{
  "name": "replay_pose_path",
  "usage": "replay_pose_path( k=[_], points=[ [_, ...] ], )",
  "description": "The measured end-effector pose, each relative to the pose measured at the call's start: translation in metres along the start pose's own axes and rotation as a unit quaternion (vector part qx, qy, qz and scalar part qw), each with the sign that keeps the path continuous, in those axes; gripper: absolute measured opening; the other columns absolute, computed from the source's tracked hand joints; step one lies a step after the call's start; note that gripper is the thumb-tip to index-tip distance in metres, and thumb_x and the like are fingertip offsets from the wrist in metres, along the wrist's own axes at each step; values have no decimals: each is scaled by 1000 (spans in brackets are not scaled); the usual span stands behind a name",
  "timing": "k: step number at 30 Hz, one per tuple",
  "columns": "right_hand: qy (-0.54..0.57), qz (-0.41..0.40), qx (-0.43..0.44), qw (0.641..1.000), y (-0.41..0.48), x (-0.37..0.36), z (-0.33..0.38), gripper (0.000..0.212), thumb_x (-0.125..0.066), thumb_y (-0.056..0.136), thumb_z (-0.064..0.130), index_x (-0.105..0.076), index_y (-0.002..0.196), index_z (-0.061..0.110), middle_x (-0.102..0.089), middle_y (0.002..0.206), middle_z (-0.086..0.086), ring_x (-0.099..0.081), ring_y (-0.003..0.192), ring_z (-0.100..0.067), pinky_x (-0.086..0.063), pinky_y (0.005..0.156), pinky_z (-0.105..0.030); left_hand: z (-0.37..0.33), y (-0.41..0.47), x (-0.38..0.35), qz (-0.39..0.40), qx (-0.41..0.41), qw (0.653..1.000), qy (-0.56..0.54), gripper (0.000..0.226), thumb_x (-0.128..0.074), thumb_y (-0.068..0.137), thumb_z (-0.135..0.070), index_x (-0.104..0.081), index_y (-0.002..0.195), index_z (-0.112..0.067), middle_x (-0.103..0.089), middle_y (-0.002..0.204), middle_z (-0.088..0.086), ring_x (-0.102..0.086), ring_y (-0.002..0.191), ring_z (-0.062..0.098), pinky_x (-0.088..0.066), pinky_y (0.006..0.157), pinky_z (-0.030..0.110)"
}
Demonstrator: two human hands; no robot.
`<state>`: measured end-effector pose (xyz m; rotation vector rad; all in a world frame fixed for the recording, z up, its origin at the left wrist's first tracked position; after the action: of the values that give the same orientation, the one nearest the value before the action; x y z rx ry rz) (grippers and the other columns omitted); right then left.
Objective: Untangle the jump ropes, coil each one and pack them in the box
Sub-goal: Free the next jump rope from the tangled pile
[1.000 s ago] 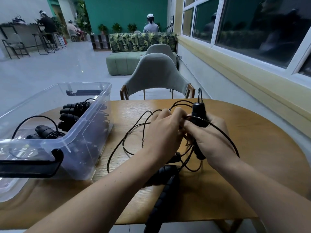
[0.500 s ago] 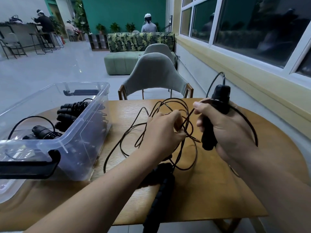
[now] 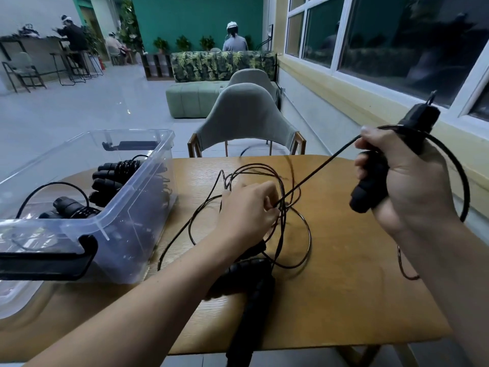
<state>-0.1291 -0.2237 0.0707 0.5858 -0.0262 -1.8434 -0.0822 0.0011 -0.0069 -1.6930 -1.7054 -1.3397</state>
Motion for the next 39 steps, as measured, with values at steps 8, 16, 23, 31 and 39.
replay_pose_path(
  k=[8,16,23,31,39],
  points=[
    [-22,-31,-40,998,-1,8,-29,14,-80,94,24,-70,97,16,-73,86,-1,-58,59,-13,-48,54,-27,-2,1,6,-39,-23,998,-44,10,-69,100,-34,-64,95,-26,-73,86,-10,-66,85,16,-53,83,41],
    [-110,107,-91,984,-31,-26,-76,12,-80,92,8,-74,103,5,-69,77,-7,-61,66,-25,-49,60,-38,-25,-6,3,-85,-115,990,19,12,-54,108,-34,-63,105,-27,-66,90,-7,-62,82,23,-47,82,43],
    [-130,101,-78,983,-38,-32,-84,22,-82,94,21,-71,106,6,-71,80,-9,-65,67,-24,-54,60,-35,-33,-12,5,-101,-161,981,40,15,-60,104,-21,-65,118,-24,-70,98,-6,-63,82,25,-39,64,34],
    [-87,116,-91,985,-38,-38,-73,23,-78,95,15,-69,105,-3,-71,82,-12,-61,66,-24,-49,58,-37,-12,-6,-8,-45,-131,990,14,9,-63,100,-30,-66,102,-22,-66,91,-7,-61,79,21,-51,66,45],
    [-19,80,-71,994,-19,-16,-25,13,-76,96,17,-68,85,14,-67,80,-5,-58,65,-16,-48,55,-27,4,3,-2,-54,-87,994,-36,5,-69,97,-28,-64,95,-28,-69,91,-12,-65,81,13,-55,72,39]
  ],
)
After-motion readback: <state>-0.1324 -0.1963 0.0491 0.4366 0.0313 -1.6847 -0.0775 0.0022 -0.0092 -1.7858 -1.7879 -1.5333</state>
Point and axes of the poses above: each hand's wrist, its own y-axis towards the middle knuckle, its own x-axis out of the back of the hand, z = x × y, the point moved 7 cm from there along y, towards the middle knuckle
